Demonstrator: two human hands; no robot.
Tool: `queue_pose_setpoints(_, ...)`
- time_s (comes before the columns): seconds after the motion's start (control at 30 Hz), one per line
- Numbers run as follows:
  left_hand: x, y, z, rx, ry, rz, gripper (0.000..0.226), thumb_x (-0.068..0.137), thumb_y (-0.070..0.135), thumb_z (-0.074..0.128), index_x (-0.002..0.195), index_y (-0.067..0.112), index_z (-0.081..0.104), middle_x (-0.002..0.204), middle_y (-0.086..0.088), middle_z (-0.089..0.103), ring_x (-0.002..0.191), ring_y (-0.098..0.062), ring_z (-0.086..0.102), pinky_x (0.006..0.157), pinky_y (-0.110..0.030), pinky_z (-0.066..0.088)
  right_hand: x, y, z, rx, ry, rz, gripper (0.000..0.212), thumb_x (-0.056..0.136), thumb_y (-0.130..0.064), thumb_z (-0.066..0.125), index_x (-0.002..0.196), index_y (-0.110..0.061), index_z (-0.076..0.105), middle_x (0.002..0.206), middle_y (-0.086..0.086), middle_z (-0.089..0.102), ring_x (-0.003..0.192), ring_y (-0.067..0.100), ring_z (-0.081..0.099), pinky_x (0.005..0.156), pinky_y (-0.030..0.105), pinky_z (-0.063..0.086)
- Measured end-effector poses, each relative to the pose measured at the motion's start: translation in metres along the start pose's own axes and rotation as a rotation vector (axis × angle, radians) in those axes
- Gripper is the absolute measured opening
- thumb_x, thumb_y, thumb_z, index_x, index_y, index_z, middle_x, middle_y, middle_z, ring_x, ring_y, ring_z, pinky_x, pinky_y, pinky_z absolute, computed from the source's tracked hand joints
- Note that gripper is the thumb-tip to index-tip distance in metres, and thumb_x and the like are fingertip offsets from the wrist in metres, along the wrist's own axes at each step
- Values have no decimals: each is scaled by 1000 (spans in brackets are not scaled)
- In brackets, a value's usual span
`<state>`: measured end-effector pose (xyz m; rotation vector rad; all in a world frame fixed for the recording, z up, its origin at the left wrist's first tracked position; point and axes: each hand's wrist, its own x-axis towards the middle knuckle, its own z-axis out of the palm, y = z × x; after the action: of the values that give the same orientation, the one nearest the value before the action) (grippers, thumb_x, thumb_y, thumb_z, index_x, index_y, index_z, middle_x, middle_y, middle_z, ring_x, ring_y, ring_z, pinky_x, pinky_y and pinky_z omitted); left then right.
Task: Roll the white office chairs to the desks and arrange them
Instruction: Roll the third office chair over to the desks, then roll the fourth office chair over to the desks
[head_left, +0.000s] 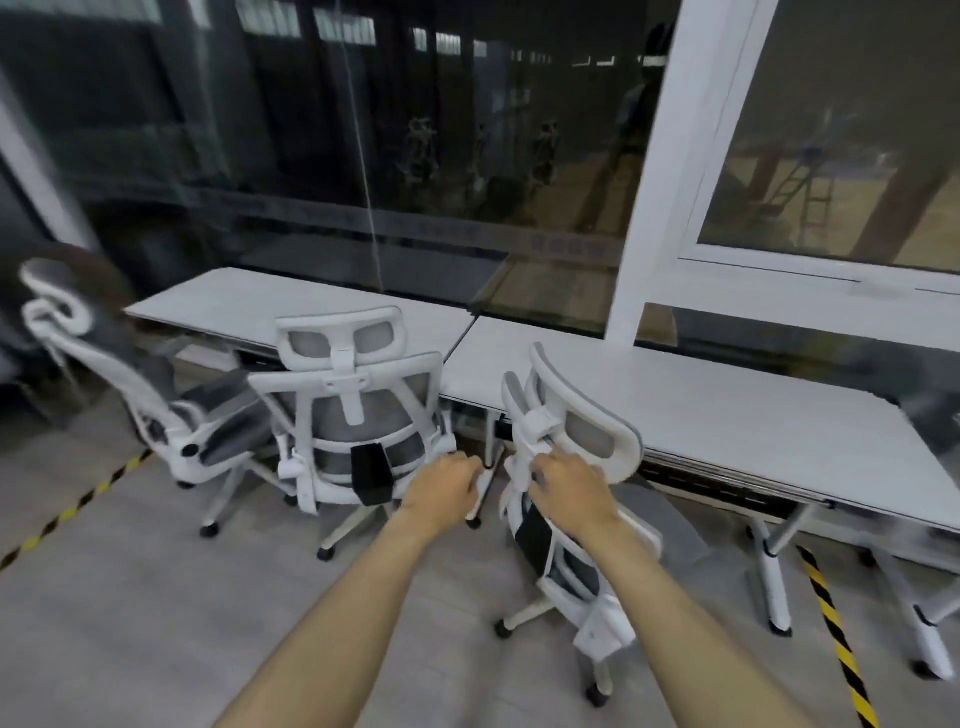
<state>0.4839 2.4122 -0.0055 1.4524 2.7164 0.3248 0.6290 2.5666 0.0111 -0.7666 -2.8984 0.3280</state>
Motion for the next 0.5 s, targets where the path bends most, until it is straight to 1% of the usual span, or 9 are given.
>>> queue_pose_setpoints(0.07,-40,-13,-5,49,-17,-77,22,95,20,51,113,15,62,114,-9,63,103,-34,64,77,-42,53,-16,-24,5,20,-57,-80,31,93,-31,54,119,-22,67,117,5,67,110,31,63,85,41,52)
queue_pose_setpoints(0.13,-86,-31,-9,132,-50,-136,19,96,22,50,110,16,63,110,-9,64,101,-34,64,75,-39,48,-31,-54,13,38,-127,-172,26,93,-29,54,113,-20,69,112,6,68,106,31,65,82,39,53)
queue_pose_setpoints(0.23,-157,-61,-20,230,-94,-263,21,98,25,48,109,18,64,109,-9,67,101,-34,63,76,-38,45,-51,-108,22,17,-171,-311,25,93,-30,53,110,-22,70,110,4,71,104,30,67,81,38,52)
queue_pose_setpoints(0.37,-263,-108,-36,191,-101,-489,26,99,26,47,119,20,61,121,-9,65,109,-34,61,84,-39,46,-80,-196,36,-6,-243,-490,23,94,-32,54,109,-23,69,112,2,71,107,29,66,84,37,51)
queue_pose_setpoints(0.43,-322,-131,-46,180,-83,-589,24,99,25,47,118,19,60,121,-10,64,110,-35,62,86,-40,47,-101,-247,46,-4,-264,-575,24,94,-32,52,110,-25,70,112,4,71,107,30,66,84,38,52)
queue_pose_setpoints(0.5,-385,-152,-55,170,-67,-687,23,99,26,46,117,20,60,121,-10,64,110,-34,62,85,-40,48,-129,-303,58,-16,-301,-657,29,94,-31,51,117,-28,69,119,6,70,111,33,65,88,39,52)
